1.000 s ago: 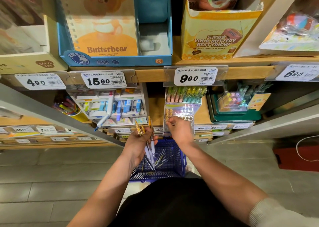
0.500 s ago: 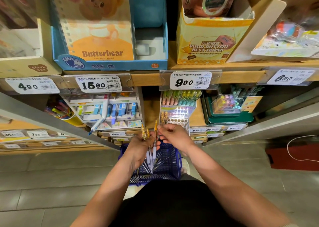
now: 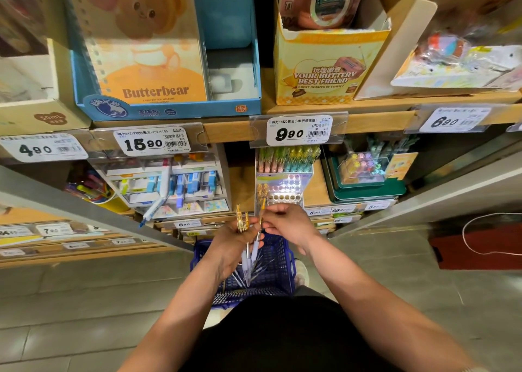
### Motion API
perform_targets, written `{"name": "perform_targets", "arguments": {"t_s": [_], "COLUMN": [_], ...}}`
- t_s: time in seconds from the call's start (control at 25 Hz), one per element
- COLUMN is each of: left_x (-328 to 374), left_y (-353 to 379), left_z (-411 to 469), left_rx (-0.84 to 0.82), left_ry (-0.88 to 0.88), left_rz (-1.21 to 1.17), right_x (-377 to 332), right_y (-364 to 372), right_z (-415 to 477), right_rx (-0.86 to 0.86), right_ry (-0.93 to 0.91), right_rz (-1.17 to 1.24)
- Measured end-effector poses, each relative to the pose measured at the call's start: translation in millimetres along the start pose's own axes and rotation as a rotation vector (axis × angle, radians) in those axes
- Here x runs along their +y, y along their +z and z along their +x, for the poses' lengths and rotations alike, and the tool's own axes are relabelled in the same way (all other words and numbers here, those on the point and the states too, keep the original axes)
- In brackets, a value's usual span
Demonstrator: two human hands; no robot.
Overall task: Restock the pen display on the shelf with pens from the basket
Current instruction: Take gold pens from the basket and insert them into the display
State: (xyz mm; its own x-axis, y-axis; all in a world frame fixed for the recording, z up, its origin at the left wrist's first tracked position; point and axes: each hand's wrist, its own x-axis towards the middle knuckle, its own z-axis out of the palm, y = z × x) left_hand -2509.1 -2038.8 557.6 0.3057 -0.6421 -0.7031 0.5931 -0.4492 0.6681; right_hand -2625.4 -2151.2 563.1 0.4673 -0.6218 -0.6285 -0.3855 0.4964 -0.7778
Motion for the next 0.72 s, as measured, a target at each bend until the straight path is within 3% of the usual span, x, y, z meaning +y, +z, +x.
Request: {"name": "perform_targets", "arguments": {"t_s": [0.2,0.4,0.72], "left_x": [1,2,5], "left_y": [-4,-6,-13], "left_z": [2,2,-1], "left_rx": [0.045,0.076,0.055], "left_ry": [-0.082,-0.096,-0.088], "left_rz": [-0.138,-0.191,-0.197], "right_x": [-10,-11,5], "right_y": [-23,-43,-33], "right_z": [5,13,24], "right_rx": [0.239,0.245,0.402], "right_ry": [-0.132,-0.198,-0.447], "right_rz": [-0.116,0.007,-0.431]}}
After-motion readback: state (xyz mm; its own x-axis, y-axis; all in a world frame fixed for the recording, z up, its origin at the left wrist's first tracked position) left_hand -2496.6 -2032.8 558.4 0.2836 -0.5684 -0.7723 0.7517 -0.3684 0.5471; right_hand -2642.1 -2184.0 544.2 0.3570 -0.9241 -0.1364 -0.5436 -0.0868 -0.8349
